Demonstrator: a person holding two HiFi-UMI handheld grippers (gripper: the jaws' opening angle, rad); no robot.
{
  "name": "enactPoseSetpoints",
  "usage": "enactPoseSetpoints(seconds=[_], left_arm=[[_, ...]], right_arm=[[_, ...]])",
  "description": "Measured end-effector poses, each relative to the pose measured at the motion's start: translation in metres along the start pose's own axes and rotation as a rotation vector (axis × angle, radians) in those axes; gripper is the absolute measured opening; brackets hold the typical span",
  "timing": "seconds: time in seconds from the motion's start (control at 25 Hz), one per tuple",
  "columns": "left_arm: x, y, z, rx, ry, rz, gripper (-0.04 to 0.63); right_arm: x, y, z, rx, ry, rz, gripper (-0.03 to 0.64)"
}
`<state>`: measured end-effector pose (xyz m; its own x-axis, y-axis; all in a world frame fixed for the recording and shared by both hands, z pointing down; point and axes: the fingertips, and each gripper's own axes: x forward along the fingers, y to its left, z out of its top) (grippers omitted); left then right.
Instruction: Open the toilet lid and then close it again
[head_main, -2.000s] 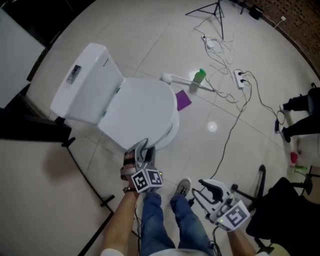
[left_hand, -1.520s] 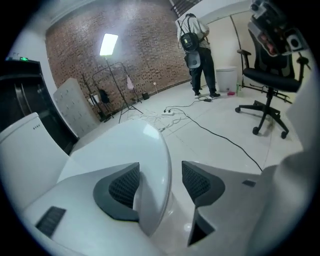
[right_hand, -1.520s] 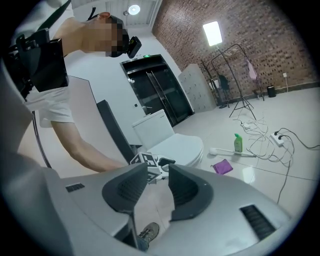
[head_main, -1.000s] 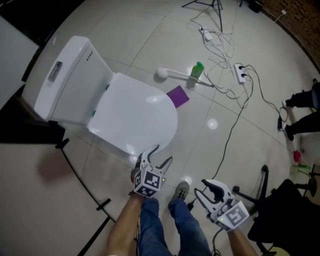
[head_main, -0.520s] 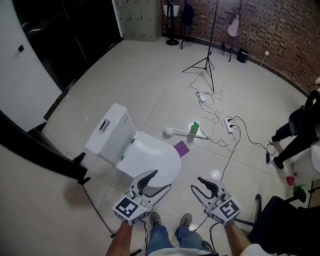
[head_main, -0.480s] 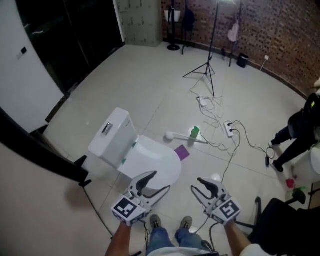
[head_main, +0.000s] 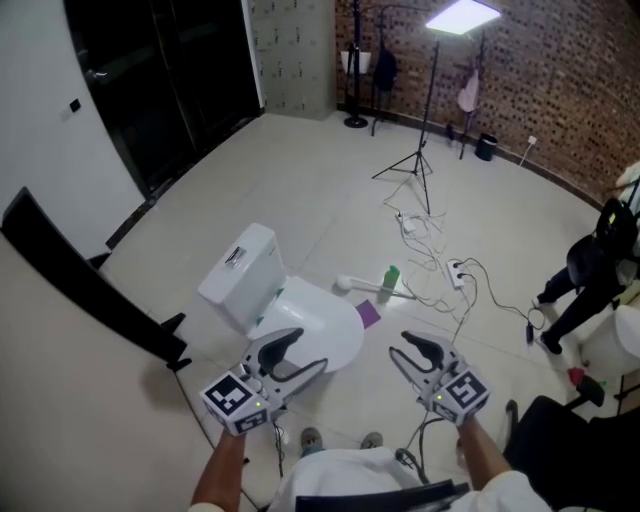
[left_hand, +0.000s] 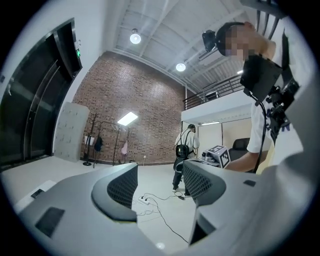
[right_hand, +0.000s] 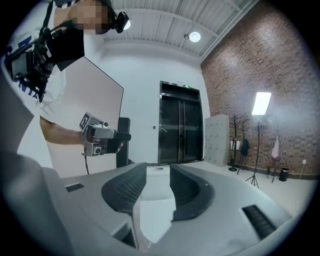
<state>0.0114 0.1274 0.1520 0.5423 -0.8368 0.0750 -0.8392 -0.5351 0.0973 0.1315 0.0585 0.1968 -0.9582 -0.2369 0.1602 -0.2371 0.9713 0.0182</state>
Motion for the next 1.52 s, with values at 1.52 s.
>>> enactPoseSetpoints(seconds=[1.52], left_arm=[[0.007,0.009,-0.053,0.247,0.182,0.157,0.276]], right_arm=[[-0.018,0.012,-0.032,-0.026,0.005,-0.012,0.14]])
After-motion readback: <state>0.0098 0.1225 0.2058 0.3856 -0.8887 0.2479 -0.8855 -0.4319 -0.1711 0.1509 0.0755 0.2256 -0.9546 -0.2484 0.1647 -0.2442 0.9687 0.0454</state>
